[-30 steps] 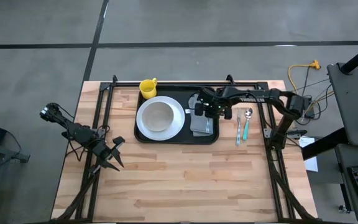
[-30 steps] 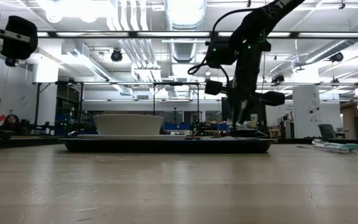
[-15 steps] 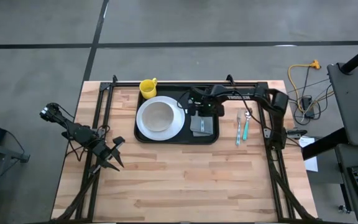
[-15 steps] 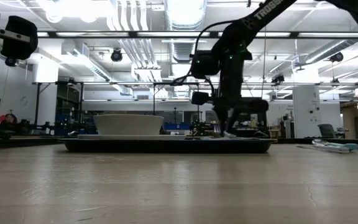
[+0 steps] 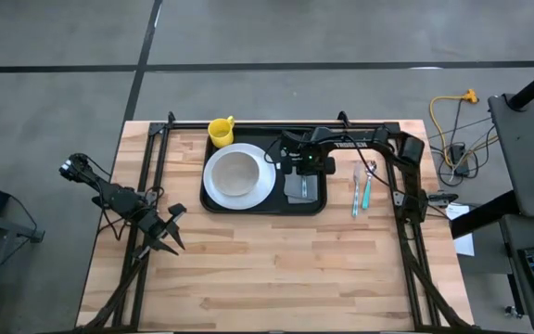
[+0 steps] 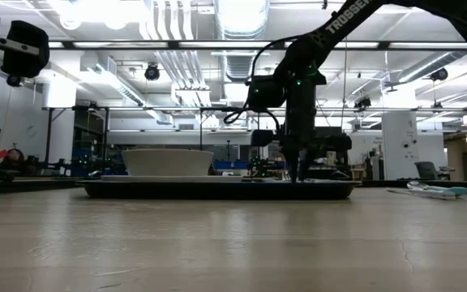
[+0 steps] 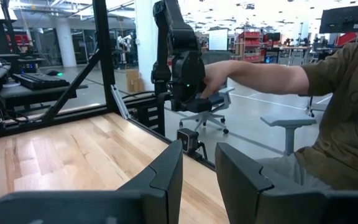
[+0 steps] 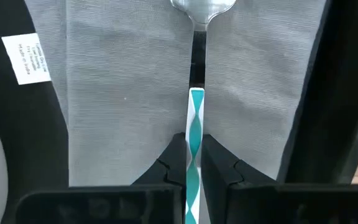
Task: Set up tray
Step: Put the white fork to the right of the white plate on top of the gray napkin on the black tray, then put the blue spoon to the left of the white fork on top of the gray napkin on the black tray
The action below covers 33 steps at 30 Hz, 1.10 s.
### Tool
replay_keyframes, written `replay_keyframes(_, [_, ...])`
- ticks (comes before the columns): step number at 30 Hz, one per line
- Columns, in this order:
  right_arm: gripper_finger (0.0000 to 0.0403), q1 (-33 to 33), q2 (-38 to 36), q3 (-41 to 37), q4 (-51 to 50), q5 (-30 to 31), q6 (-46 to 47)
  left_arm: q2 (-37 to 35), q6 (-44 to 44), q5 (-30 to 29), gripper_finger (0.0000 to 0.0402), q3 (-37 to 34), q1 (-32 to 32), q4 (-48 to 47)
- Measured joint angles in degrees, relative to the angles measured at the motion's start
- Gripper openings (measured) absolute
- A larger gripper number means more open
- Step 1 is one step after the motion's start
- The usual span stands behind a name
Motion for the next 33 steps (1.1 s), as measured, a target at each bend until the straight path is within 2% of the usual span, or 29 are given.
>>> replay_keyframes(13, [0.0014, 0.1, 0.2, -0.1, 0.4, -0.1, 1.4, 0.0, 0.0, 0.0, 0.0077, 0.0, 0.0, 0.0])
replay_keyframes(24, [0.0073, 0.1, 0.2, -0.1, 0.5, 0.0, 0.9, 0.0, 0.0, 0.0, 0.0077, 0.0, 0.0, 0.0])
replay_keyframes(33, [0.0073, 0.0, -0.2, 0.9, -0.1, -0.3, -3.4, 0.0, 0.0, 0.0, 0.0077, 0.0, 0.0, 0.0])
